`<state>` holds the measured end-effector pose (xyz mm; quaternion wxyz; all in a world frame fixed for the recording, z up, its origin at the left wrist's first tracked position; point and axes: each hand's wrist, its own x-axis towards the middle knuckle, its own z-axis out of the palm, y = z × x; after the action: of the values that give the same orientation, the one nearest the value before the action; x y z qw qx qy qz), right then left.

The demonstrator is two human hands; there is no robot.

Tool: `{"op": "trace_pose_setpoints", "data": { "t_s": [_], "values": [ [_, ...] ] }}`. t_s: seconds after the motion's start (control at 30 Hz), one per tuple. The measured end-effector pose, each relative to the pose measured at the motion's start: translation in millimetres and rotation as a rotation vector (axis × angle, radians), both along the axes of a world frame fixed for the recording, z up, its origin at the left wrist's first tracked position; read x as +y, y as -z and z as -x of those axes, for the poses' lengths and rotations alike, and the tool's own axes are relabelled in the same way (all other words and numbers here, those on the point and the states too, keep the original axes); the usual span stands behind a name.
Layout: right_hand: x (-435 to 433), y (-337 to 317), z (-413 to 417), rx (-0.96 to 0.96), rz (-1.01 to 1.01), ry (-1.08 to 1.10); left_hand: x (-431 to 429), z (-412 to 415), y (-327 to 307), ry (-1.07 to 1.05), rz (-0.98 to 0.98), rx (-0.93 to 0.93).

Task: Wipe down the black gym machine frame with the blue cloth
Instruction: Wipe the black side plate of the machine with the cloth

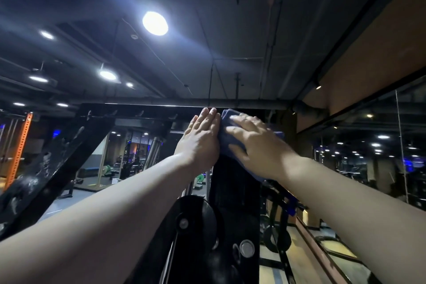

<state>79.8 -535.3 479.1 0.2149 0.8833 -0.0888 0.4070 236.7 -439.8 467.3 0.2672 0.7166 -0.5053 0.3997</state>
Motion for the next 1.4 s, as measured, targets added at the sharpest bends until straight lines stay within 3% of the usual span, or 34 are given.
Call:
{"op": "trace_pose_setpoints", "data": {
  "t_s": [0.1, 0.23, 0.33, 0.43, 0.53, 0.67, 0.8, 0.9, 1.0, 1.1, 1.23, 1.4],
  "values": [
    [-6, -8, 13, 0.11, 0.087, 0.041, 0, 0, 5, 0.022, -0.026, -0.012],
    [-10, -34, -5, -0.038, -0.046, 0.121, -7, 2, 3, 0.012, 0.025, 0.006],
    [-7, -19, -11, -0.111, -0.02, 0.042, -10, 1, 4, 0.021, 0.039, 0.022],
    [-13, -3, 6, 0.017, 0.091, -0.054, -6, -3, 5, 0.017, 0.014, 0.001],
    [-12, -18, 16, 0.153, 0.125, 0.055, -5, -3, 7, -0.022, 0.003, -0.027],
    [-1, -51, -7, 0.056, -0.002, 0.165, -11, -3, 11, -0.031, 0.056, -0.033],
    [-8, -31, -12, -0.052, 0.004, 0.032, -11, -5, 11, 0.014, 0.066, -0.005],
    [-16, 0, 6, 0.026, 0.109, 0.008, -8, -4, 11, 0.03, 0.039, -0.001],
    [-21, -10, 16, 0.109, 0.132, 0.086, -8, -2, 14, 0.036, 0.048, -0.005],
    [-19, -32, -1, 0.05, 0.049, 0.131, -9, 2, 18, 0.032, 0.068, 0.012],
    [-17, -4, -4, -0.043, 0.037, -0.006, -5, 4, 22, 0.024, 0.036, 0.028],
    [-18, 23, 26, 0.161, 0.188, -0.032, 4, 10, 30, -0.068, -0.091, -0.014]
  ]
}}
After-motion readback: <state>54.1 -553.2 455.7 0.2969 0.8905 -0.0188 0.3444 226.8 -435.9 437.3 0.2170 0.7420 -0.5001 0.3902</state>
